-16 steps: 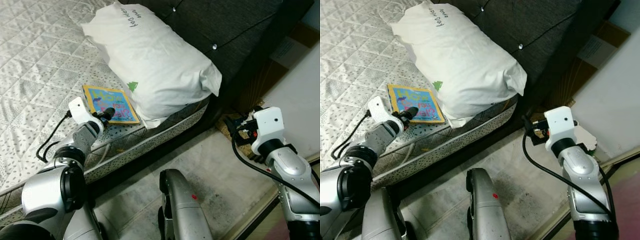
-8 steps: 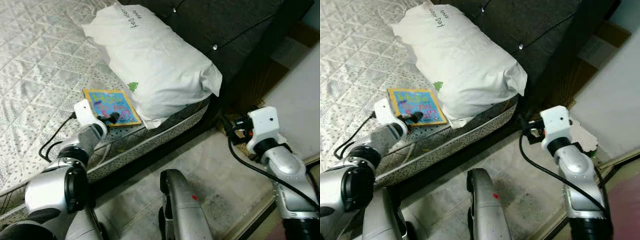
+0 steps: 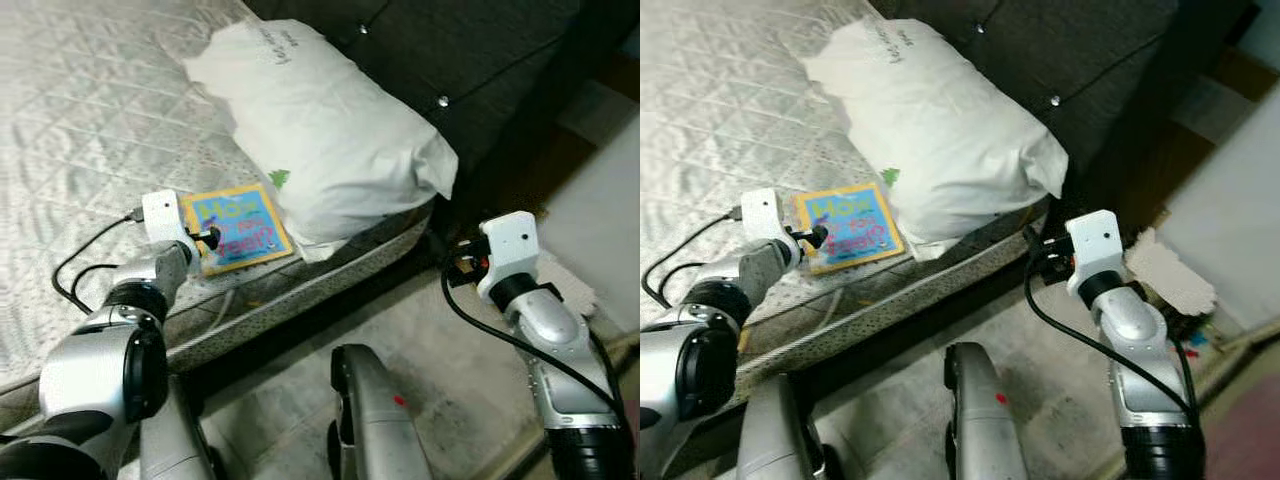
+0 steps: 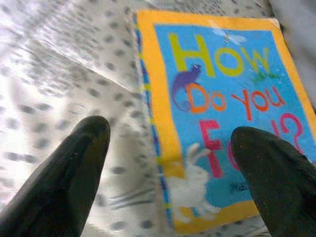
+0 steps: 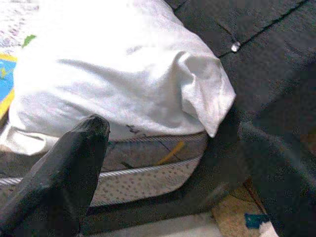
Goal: Clean up the room
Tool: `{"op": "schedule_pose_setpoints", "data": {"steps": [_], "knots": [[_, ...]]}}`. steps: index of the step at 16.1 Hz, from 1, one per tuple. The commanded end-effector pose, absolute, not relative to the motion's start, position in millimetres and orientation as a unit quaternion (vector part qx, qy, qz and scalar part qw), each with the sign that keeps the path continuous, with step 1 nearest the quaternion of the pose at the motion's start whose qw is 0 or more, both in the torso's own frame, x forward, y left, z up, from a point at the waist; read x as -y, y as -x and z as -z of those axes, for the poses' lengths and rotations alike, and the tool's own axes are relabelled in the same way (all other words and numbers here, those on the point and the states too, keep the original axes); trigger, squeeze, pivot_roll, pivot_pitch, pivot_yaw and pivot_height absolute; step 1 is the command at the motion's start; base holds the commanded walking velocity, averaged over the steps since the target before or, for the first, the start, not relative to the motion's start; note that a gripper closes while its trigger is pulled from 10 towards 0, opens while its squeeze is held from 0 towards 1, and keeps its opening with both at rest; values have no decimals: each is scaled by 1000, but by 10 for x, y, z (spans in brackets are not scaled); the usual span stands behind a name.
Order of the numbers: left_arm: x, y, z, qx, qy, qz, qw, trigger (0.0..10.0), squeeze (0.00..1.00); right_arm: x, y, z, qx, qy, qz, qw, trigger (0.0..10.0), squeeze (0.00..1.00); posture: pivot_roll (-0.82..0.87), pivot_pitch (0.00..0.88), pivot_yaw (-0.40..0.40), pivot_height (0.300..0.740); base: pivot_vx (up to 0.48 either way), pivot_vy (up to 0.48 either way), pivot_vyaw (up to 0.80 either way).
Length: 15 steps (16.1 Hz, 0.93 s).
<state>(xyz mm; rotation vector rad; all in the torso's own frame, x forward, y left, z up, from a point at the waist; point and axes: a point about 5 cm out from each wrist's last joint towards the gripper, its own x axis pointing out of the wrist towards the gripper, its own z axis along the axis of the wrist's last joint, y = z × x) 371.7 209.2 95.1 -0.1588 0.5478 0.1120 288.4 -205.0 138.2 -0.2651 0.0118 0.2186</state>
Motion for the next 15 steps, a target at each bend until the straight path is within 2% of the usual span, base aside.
{"op": "schedule_pose_setpoints", "data": {"steps": [1, 5, 8, 10, 11, 12, 13, 14, 15], "knots": [[-2078, -3728, -973, -273, 71, -38, 959, 10000, 1000, 2030, -2896, -1357, -7, 133, -111, 985, 10000, 0, -257, 55, -57, 552, 0, 0, 0], [-2142, -3707, -965, -272, 69, -40, 959, 10000, 1000, 1894, -2955, -1312, 3, 114, -110, 987, 10000, 0, -219, 38, -29, 552, 0, 0, 0], [-2216, -3528, -699, -290, 111, -79, 947, 10000, 1000, 1864, -2908, -1242, 0, 103, -105, 989, 10000, 0, -198, 57, -18, 552, 0, 0, 0], [-2247, -3441, -579, -295, 123, -91, 943, 10000, 671, 1905, -2838, -1225, -4, 105, -101, 989, 10000, 0, -219, 92, -21, 552, 0, 0, 0], [-2246, -3423, -552, -293, 128, -96, 943, 10000, 314, 1951, -2807, -1226, -8, 110, -96, 989, 10000, 0, -223, 97, -22, 552, 0, 0, 0], [-2235, -3428, -553, -283, 132, -99, 945, 10000, 157, 2059, -2709, -1247, -16, 120, -89, 989, 10000, 0, -254, 136, -31, 552, 0, 0, 0], [-2250, -3464, -608, -262, 131, -108, 950, 10000, 180, 2146, -2633, -1230, -29, 128, -82, 988, 10000, 0, -270, 155, -33, 552, 0, 0, 0], [-2252, -3495, -655, -247, 124, -110, 955, 10000, 141, 2214, -2564, -1222, -35, 137, -74, 987, 10000, 0, -290, 175, -35, 552, 0, 0, 0], [-2244, -3519, -688, -239, 125, -111, 957, 10000, 0, 2262, -2506, -1226, -39, 143, -66, 987, 10000, 0, -308, 194, -36, 552, 0, 0, 0]]}}
